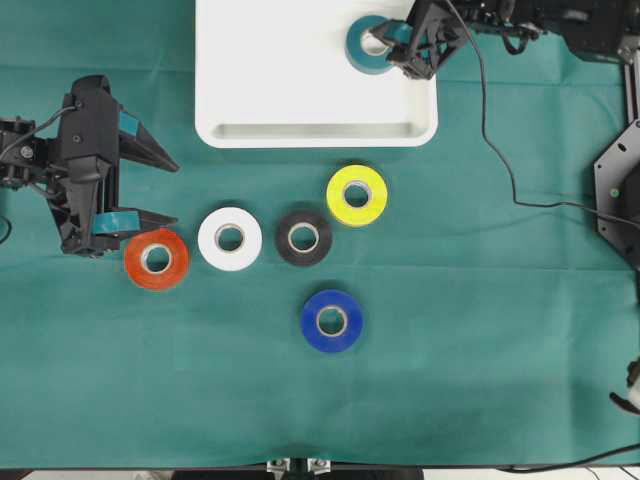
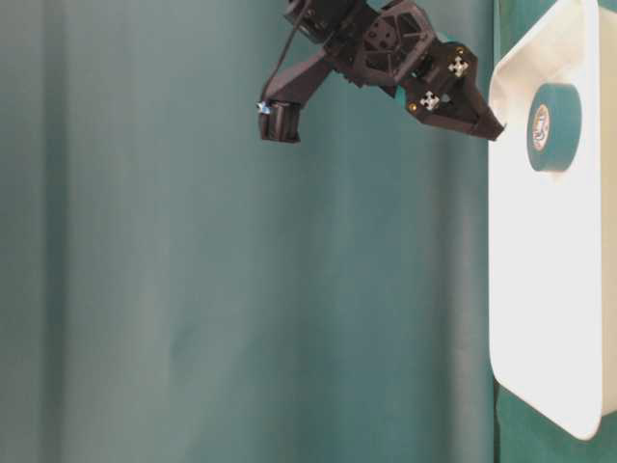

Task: Put the tape alternately from left to right into the white case.
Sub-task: 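Carry the teal roll into the white tray and release it, then raise the right gripper and move it back right of the tray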

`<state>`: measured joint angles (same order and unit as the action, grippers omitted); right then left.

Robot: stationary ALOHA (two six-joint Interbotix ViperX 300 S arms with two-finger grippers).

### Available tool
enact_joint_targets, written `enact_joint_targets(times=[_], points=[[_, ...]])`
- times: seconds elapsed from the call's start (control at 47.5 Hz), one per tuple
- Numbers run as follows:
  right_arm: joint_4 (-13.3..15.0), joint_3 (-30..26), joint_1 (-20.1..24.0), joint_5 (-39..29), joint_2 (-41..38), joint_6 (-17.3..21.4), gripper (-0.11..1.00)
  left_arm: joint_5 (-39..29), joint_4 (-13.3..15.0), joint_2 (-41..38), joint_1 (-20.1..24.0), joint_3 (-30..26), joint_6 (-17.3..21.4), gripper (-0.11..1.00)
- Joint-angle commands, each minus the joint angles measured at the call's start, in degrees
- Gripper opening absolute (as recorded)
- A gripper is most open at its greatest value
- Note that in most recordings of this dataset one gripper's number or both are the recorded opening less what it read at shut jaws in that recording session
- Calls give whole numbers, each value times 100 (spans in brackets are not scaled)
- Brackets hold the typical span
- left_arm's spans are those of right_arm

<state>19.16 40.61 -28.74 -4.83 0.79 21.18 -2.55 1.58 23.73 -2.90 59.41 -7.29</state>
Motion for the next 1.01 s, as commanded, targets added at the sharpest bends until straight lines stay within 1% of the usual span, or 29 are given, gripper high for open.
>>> enact_joint_targets(times=[0.0,0.274,0.526,0.673,0.989], points=[[9,0,132,44,281,0,77,44,9,35,-18,-18,0,59],[18,343,580,79,738,0,76,44,9,35,-18,-9,0,59],[9,729,1222,149,1274,0,77,44,9,44,-18,-18,0,59],[9,976,1521,325,1529,0,77,44,9,35,-26,-9,0,59],[-18,1556,1978,809,1995,18,77,44,18,44,-18,0,0,59]])
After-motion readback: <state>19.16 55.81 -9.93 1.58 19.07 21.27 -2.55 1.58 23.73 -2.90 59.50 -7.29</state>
